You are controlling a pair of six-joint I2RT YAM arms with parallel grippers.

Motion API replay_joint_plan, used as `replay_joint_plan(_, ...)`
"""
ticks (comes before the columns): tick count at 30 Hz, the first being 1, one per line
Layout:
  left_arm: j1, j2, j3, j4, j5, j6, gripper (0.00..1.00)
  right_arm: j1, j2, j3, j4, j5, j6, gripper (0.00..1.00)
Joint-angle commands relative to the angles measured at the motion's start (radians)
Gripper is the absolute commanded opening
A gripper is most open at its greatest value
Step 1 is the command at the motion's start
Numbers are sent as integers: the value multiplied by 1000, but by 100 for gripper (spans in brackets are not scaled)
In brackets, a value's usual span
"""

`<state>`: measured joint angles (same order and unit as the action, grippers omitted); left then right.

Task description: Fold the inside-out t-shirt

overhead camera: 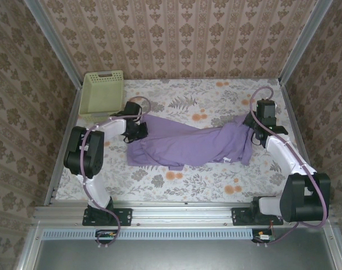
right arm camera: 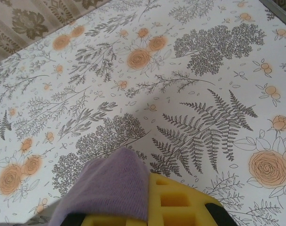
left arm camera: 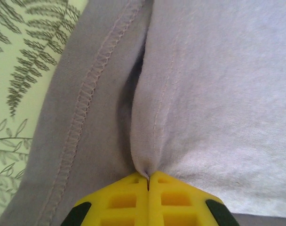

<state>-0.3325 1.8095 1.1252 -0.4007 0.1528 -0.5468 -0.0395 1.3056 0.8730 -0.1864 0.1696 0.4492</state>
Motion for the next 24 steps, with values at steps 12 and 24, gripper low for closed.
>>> replay_joint_plan(12, -2, -411, -149, 17, 15, 8, 0, -105, 52, -129, -80, -77, 229, 12)
replay_joint_plan(24, 0, -274, -150, -15, 50, 53, 0, -128, 53, -190, -85, -71, 205, 43)
